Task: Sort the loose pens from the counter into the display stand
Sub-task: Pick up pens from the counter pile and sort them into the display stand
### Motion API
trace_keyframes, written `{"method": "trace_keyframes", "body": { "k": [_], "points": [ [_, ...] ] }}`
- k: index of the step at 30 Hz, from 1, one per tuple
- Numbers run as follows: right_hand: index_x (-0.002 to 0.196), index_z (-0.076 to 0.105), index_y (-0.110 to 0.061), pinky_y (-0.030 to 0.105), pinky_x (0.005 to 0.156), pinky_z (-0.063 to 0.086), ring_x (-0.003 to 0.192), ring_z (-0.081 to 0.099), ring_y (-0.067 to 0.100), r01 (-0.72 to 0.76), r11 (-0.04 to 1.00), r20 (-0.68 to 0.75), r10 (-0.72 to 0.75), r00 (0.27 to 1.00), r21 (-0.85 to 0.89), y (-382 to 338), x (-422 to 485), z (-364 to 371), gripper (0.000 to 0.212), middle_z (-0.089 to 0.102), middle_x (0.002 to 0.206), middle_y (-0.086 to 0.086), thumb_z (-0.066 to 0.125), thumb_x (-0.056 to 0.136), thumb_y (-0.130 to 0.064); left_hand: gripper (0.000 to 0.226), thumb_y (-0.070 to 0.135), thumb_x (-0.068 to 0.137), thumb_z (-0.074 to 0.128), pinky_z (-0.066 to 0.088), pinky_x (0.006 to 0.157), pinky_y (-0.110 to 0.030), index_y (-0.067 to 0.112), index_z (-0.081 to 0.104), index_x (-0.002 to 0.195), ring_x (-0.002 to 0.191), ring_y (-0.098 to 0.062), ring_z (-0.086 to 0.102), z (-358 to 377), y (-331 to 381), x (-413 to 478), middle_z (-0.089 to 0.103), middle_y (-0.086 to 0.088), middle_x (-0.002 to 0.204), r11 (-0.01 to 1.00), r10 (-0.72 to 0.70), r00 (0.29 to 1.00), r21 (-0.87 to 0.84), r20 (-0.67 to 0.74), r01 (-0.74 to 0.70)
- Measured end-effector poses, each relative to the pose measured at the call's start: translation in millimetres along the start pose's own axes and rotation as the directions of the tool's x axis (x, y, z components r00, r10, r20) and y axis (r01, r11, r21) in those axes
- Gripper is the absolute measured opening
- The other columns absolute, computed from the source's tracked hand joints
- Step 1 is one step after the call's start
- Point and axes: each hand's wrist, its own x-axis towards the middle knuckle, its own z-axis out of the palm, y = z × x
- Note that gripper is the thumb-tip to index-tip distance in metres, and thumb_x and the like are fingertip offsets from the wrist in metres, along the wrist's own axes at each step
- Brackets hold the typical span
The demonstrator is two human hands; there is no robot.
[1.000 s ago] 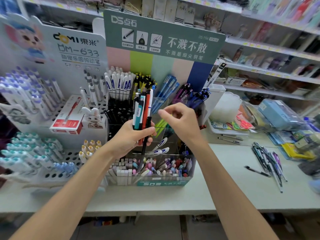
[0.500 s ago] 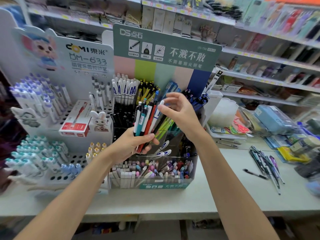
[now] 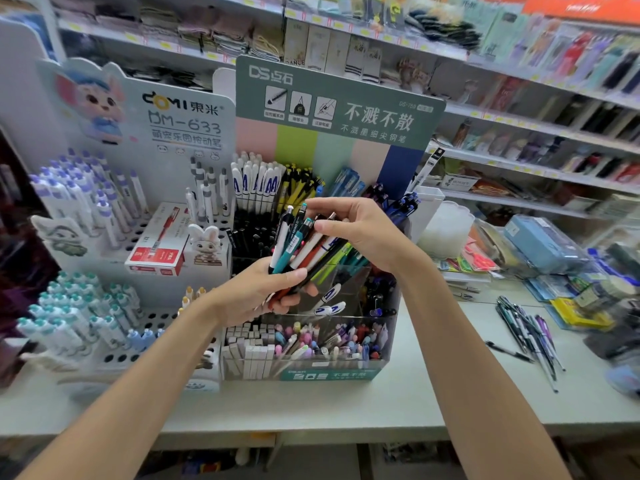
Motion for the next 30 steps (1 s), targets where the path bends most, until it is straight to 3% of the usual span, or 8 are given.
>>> {"method": "trace_keyframes", "body": {
  "k": [5,11,14,17,21,22,26,30],
  "points": [
    [0.099,0.075,-0.013,0.026,0.077,0.045,0.073,0.058,0.009,-0.053,0.987,-0.016,0.051,0.999,-0.155,-2.7,1.4,-6.2,0.012,0.068,0.082,0.003,0.072,0.088,-0.015,0.036,0.035,0.093,0.059,0.033,0.05,-0.017,0.011,0.053,0.119,0.059,-0.009,0.041,0.4,0.1,-0.1,0.063,-0.01,0.09,0.999,0.01,0.999,0.034,-0.032,-0.009],
    [0.097,0.07,-0.008,0.024,0.088,0.049,0.085,0.064,0.009,-0.01,0.998,-0.126,0.018,0.992,0.063,2.8,3.6,-1.6,0.008,0.071,0.088,0.001,0.066,0.09,-0.007,0.031,0.027,0.092,0.057,0.036,0.048,-0.017,0.011,0.056,0.119,0.059,-0.01,0.046,1.9,5.9,0.7,0.066,-0.011,0.091,0.998,0.035,0.997,0.046,-0.07,-0.031],
    [0.104,0.062,0.0,0.04,0.092,0.055,0.087,0.069,0.02,0.093,0.974,-0.28,-0.033,0.959,0.205,3.0,5.6,4.0,0.011,0.073,0.093,0.011,0.054,0.098,-0.004,0.035,0.023,0.089,0.058,0.034,0.046,-0.016,0.008,0.055,0.121,0.059,-0.011,0.045,1.8,7.4,1.8,0.066,-0.009,0.086,0.998,0.048,0.993,0.044,-0.108,-0.043],
    [0.108,0.054,0.0,0.044,0.09,0.057,0.092,0.071,0.029,0.274,0.886,-0.531,-0.037,0.847,0.374,-5.8,7.4,-0.3,0.014,0.07,0.096,0.016,0.043,0.103,-0.006,0.034,0.02,0.093,0.057,0.035,0.045,-0.015,0.004,0.054,0.122,0.058,-0.011,0.047,-0.6,5.6,1.9,0.067,-0.009,0.084,0.997,0.047,0.989,0.068,-0.142,-0.037],
    [0.102,0.049,-0.007,0.035,0.075,0.059,0.075,0.07,0.021,0.47,0.816,-0.837,0.03,0.547,0.336,-12.1,8.3,-30.7,0.009,0.067,0.084,0.01,0.041,0.104,-0.011,0.026,0.012,0.098,0.053,0.039,0.044,-0.013,0.002,0.056,0.122,0.056,-0.009,0.05,-4.1,0.2,3.0,0.069,-0.008,0.083,0.993,0.095,0.938,-0.028,-0.333,-0.111],
    [0.101,0.051,-0.007,0.036,0.075,0.059,0.075,0.07,0.022,0.422,0.862,-0.828,-0.006,0.56,0.279,-10.7,7.9,-33.3,0.008,0.068,0.083,0.009,0.044,0.104,-0.011,0.024,0.011,0.098,0.054,0.041,0.045,-0.013,0.002,0.058,0.119,0.057,-0.009,0.052,-4.3,0.5,3.3,0.07,-0.007,0.083,0.987,0.118,0.919,-0.06,-0.377,-0.151],
    [0.096,0.059,-0.01,0.033,0.074,0.06,0.079,0.071,0.021,0.159,0.983,-0.546,-0.082,0.834,0.094,0.1,11.1,-0.6,0.006,0.074,0.087,0.009,0.054,0.099,-0.01,0.011,0.008,0.093,0.059,0.047,0.051,-0.016,0.007,0.069,0.098,0.062,-0.01,0.057,-5.3,4.3,4.4,0.073,-0.009,0.091,0.971,0.19,0.873,-0.045,-0.45,-0.235],
    [0.097,0.064,-0.008,0.026,0.063,0.058,0.072,0.068,0.012,0.169,0.979,-0.43,-0.103,0.897,0.117,3.7,20.3,29.7,0.004,0.072,0.081,0.003,0.06,0.096,-0.009,0.011,0.011,0.091,0.062,0.048,0.054,-0.018,0.005,0.07,0.097,0.068,-0.014,0.058,-7.6,8.2,2.3,0.069,-0.012,0.089,0.973,0.209,0.851,0.015,-0.482,-0.23]
  ]
}}
